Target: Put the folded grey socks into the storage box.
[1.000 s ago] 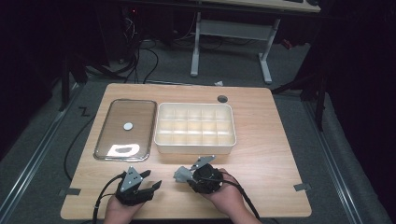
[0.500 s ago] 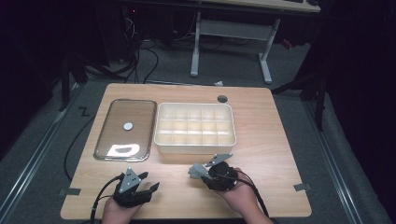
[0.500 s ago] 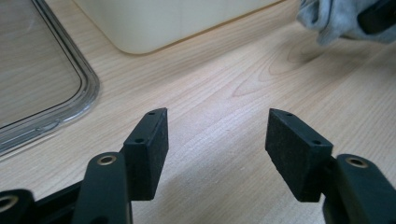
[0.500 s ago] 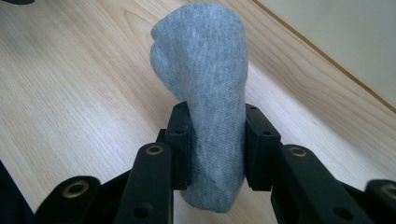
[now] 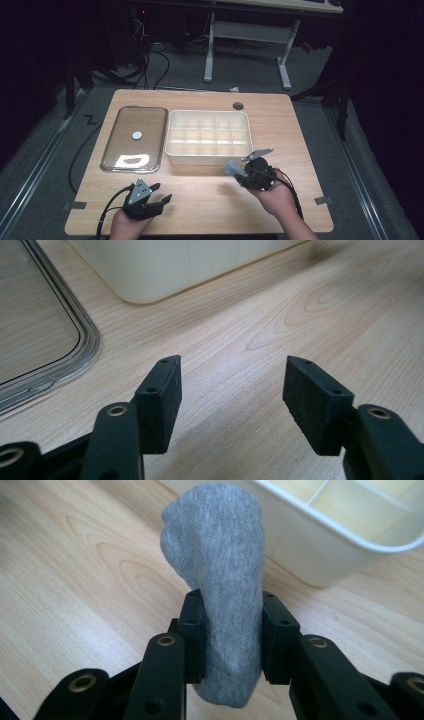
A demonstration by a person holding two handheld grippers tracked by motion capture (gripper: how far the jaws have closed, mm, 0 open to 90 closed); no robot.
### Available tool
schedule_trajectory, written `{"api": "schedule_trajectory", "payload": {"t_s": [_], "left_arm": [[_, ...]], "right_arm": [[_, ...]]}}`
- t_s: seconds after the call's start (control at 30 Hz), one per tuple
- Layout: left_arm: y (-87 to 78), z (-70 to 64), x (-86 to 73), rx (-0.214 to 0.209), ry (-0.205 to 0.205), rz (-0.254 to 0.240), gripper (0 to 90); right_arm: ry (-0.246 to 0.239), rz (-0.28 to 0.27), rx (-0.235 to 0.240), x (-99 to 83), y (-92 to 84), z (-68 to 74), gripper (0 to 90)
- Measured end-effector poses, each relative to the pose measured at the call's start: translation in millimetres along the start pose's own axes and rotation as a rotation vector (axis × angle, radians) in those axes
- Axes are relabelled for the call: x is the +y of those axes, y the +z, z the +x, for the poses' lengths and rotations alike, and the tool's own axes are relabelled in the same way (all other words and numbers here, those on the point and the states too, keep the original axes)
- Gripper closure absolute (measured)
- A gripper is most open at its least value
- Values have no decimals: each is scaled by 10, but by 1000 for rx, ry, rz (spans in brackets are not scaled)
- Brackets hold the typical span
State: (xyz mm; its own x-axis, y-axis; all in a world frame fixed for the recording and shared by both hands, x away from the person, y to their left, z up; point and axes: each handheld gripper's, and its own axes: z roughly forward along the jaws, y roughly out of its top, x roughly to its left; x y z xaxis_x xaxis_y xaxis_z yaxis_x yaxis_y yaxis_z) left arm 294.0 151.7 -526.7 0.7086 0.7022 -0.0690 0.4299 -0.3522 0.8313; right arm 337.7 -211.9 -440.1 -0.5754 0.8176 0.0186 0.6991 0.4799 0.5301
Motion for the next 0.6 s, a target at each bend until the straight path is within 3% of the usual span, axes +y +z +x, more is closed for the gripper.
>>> {"api": "schedule_trajectory", "payload": {"t_s": [0.3,0.6], "left_arm": [[20,-29,1,-8,14,1,419],[23,-19,-2,-5,21,7,421]], "right_arm": [[42,-22,18,119,-91,-172,686],[36,36,-28,400,-125,-354,686]]}}
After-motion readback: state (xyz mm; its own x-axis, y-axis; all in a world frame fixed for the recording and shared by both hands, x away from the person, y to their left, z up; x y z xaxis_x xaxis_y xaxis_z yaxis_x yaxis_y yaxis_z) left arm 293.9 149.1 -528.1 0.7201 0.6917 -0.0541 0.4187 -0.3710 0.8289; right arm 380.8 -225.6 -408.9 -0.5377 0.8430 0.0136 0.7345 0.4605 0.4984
